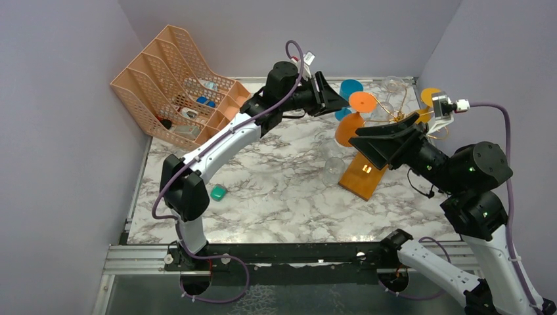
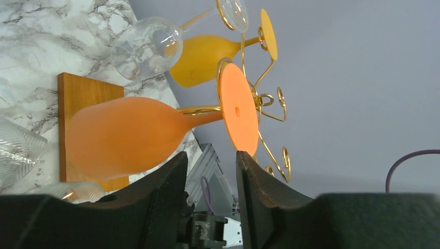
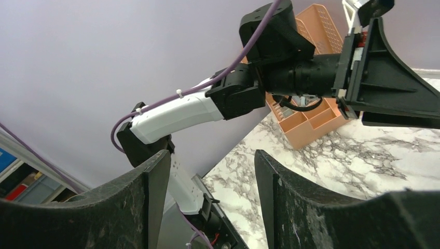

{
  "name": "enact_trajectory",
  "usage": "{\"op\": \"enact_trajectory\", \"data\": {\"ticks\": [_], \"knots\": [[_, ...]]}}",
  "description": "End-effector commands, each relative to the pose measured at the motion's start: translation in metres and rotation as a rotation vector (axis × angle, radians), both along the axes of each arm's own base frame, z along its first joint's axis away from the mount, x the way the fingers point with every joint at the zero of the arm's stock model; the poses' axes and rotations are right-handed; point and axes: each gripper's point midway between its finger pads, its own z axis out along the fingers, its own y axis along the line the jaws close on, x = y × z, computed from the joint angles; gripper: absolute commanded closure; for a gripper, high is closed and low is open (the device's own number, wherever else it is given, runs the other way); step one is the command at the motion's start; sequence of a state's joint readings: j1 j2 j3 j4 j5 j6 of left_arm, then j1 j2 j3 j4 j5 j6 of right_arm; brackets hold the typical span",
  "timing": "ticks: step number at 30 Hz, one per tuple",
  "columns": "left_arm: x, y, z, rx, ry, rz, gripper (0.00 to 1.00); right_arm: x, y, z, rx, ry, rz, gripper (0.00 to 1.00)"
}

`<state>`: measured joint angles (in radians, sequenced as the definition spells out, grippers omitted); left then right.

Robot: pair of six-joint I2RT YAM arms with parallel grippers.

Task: Place the wine glass upside down on the wine glass rack
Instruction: Adjust the wine glass in the wine rack, then pick up the wine glass at the center of the board.

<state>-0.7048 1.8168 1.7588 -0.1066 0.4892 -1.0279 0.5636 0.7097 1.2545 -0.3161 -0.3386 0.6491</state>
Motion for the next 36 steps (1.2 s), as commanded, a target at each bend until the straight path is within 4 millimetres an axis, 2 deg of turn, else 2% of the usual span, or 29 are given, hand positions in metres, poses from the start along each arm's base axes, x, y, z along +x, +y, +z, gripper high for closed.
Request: {"op": "enact_trajectory", "data": {"ticks": [1,5,7,10,15,18,19,21,23,26,31,33,36], "knots": [[-0.010,0.019,0.023,0.002,-0.092,0.026,0.53,0.002,-0.004,-0.008,-0.020,0.002,-0.028,0.36],[-0.010,0.034,0.018,0.066,-0.147,0.085,0.49,0.004,-0.007,-0.010,-0.039,-0.002,-0.049,0.36],[-0.007,0.043,0.008,0.114,-0.166,0.125,0.49,0.005,-0.008,-0.010,-0.046,-0.001,-0.057,0.36],[0.004,0.060,-0.016,0.204,-0.195,0.212,0.49,0.004,-0.009,-0.008,-0.052,-0.011,-0.062,0.36],[0.029,0.080,-0.076,0.391,-0.227,0.311,0.53,0.005,-0.013,-0.005,-0.061,-0.023,-0.083,0.36],[0.038,0.075,-0.103,0.443,-0.246,0.267,0.56,0.005,-0.016,-0.004,-0.069,-0.030,-0.098,0.36],[0.035,0.070,-0.104,0.433,-0.273,0.225,0.56,0.005,-0.017,-0.004,-0.074,-0.031,-0.103,0.36],[0.030,0.060,-0.122,0.442,-0.315,0.132,0.56,0.005,-0.018,-0.004,-0.081,-0.033,-0.111,0.36],[0.032,0.063,-0.133,0.473,-0.366,0.118,0.56,0.006,-0.019,-0.005,-0.088,-0.037,-0.118,0.36],[0.048,0.069,-0.151,0.525,-0.407,0.127,0.54,0.006,-0.019,-0.008,-0.096,-0.035,-0.120,0.36],[0.070,0.060,-0.166,0.553,-0.436,0.102,0.56,0.008,-0.020,-0.010,-0.118,-0.032,-0.123,0.36],[0.064,0.051,-0.167,0.494,-0.429,0.038,0.57,0.008,-0.021,-0.011,-0.134,-0.032,-0.128,0.36],[0.038,0.040,-0.158,0.423,-0.486,-0.045,0.58,0.009,-0.024,-0.015,-0.149,-0.024,-0.144,0.36]]}}
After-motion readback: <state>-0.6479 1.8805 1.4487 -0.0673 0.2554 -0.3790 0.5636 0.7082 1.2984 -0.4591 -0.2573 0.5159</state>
